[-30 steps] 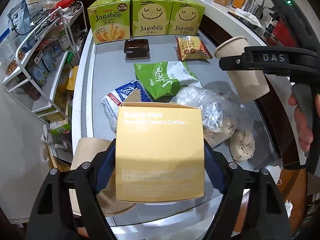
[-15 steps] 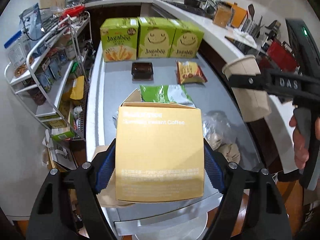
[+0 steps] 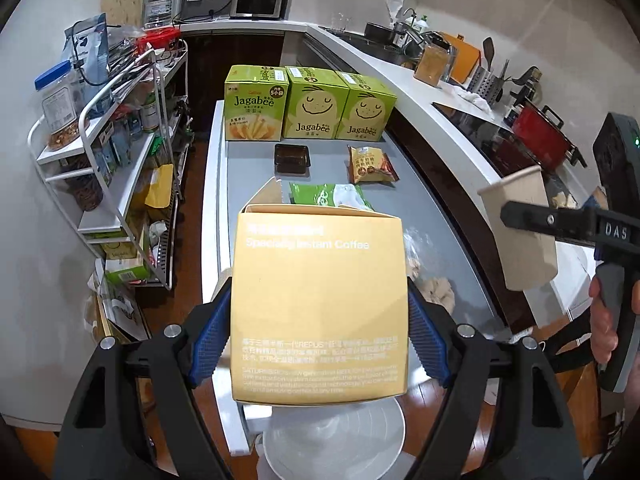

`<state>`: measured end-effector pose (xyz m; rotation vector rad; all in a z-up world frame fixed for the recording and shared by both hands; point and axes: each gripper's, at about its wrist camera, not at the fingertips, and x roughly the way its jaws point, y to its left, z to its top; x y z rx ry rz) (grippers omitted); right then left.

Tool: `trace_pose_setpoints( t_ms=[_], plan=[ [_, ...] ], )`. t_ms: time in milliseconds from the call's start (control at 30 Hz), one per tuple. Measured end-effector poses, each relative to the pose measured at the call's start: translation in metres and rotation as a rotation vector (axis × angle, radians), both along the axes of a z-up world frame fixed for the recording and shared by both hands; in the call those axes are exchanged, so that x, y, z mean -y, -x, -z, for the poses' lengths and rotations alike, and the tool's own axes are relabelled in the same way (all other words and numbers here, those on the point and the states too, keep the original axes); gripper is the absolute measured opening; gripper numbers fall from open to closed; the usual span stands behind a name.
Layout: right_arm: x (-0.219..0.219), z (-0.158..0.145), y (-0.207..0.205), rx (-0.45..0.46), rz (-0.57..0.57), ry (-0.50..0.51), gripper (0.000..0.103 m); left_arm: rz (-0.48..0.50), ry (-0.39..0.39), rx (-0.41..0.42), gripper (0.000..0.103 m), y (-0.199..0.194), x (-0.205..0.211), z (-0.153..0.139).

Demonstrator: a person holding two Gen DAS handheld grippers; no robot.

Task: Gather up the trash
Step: 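Carry the box and cup with both tools over the white bin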

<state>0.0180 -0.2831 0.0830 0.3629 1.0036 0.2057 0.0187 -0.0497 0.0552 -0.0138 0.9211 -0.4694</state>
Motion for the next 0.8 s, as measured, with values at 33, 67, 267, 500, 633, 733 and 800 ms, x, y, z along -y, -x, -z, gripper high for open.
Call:
trace_pose_setpoints(
  t_ms=[33, 67, 267, 500, 633, 733, 800],
  plan=[
    [0.0, 0.001, 0.005, -0.004, -0.003, -0.003, 0.074, 0.006, 0.002, -0.002, 0.079, 0.007, -0.001, 0.0],
    [-0.001, 0.003, 0.012, -0.01, -0.008, -0.007, 0.074, 0.011, 0.003, -0.004, 0.079, 0.011, -0.003, 0.0],
    [-0.009, 0.019, 0.05, -0.055, -0.055, -0.004, 0.074, 0.04, -0.004, -0.038, 0.079, 0.044, -0.006, 0.009],
    [-0.018, 0.049, 0.087, -0.134, -0.105, -0.023, 0.074, 0.077, -0.026, -0.1, 0.079, 0.073, -0.004, 0.029],
    [-0.025, 0.063, 0.099, -0.17, -0.123, -0.009, 0.074, 0.092, -0.061, -0.119, 0.079, 0.084, -0.004, 0.041],
    [-0.032, 0.076, 0.108, -0.198, -0.15, 0.01, 0.074, 0.106, -0.077, -0.138, 0.079, 0.091, -0.004, 0.05],
    [-0.036, 0.085, 0.111, -0.221, -0.164, 0.009, 0.074, 0.119, -0.094, -0.151, 0.079, 0.095, -0.005, 0.057]
  ],
)
